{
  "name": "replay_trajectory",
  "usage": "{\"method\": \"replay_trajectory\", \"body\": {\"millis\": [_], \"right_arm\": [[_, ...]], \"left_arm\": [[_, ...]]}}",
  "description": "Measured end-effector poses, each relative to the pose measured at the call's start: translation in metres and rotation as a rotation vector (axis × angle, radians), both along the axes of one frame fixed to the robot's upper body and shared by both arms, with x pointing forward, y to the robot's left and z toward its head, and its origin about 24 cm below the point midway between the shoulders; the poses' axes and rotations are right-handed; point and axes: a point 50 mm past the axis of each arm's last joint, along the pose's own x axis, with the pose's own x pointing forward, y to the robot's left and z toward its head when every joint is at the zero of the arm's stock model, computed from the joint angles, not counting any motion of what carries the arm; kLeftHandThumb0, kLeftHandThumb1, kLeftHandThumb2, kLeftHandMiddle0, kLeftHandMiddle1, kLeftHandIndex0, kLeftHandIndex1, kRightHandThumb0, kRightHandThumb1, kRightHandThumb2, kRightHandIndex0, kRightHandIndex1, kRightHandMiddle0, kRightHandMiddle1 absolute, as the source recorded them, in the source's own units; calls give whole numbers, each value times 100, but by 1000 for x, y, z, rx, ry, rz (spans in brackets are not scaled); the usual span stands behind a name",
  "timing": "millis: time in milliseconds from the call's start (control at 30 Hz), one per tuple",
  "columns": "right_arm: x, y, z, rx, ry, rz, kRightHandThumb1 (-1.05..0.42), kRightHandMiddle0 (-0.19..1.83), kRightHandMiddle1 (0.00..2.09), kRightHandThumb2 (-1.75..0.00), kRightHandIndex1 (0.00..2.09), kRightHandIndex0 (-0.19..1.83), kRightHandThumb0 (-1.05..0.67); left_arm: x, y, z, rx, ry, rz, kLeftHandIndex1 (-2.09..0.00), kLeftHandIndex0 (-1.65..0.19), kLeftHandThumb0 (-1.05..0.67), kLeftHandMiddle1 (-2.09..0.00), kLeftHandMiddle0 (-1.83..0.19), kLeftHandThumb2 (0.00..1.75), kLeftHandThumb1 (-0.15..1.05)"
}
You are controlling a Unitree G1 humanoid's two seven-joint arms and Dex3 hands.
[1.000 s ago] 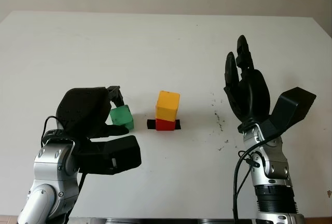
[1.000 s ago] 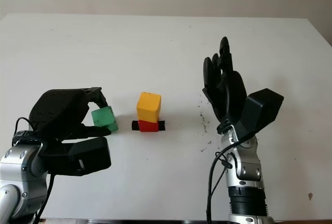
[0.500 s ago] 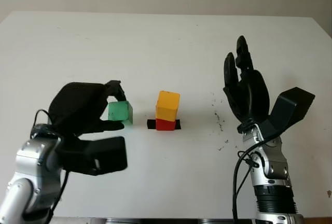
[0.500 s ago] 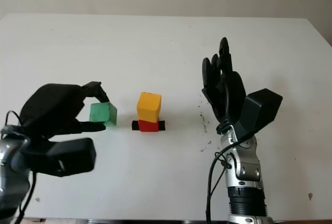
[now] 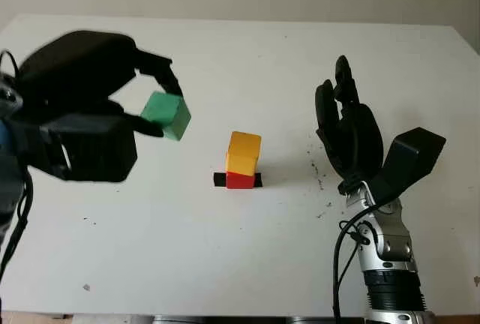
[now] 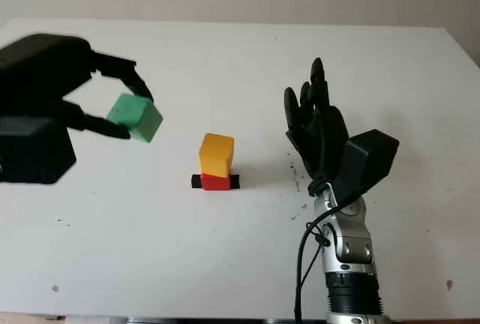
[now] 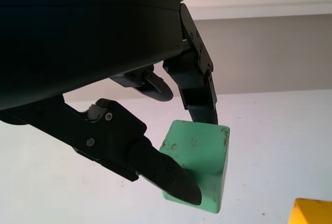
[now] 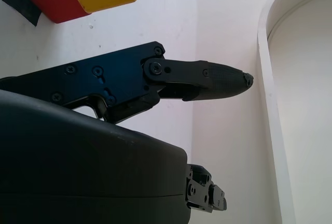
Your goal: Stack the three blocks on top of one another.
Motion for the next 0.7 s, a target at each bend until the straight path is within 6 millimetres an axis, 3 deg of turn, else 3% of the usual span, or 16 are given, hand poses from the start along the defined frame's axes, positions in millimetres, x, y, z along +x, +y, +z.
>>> {"method": "replay_trajectory", "body": {"millis": [300,467,567,700], "right_arm": [[-1,6,-5,11,31,-2,-105,-19,5,-43,0,-19,-69],[-1,11,-7,20,37,9,-105,-19,3,-44,0,-19,-70],[-1,12,-8,22,41,11,-105,-18,3,-45,0,-19,-69],[0,16,-7,24,43,11,-105,-18,4,-46,0,-19,-69]], "left_arm": [[26,-41,48,183,139,-41,-26,-114,-40,-4,-65,6,83],[39,-60,40,137,264,-35,-21,-112,-31,-2,-56,6,83],[42,-68,35,110,295,-38,-21,-111,-33,-4,-58,7,87],[42,-74,32,57,316,-30,-32,-106,-29,-4,-53,6,91]]}}
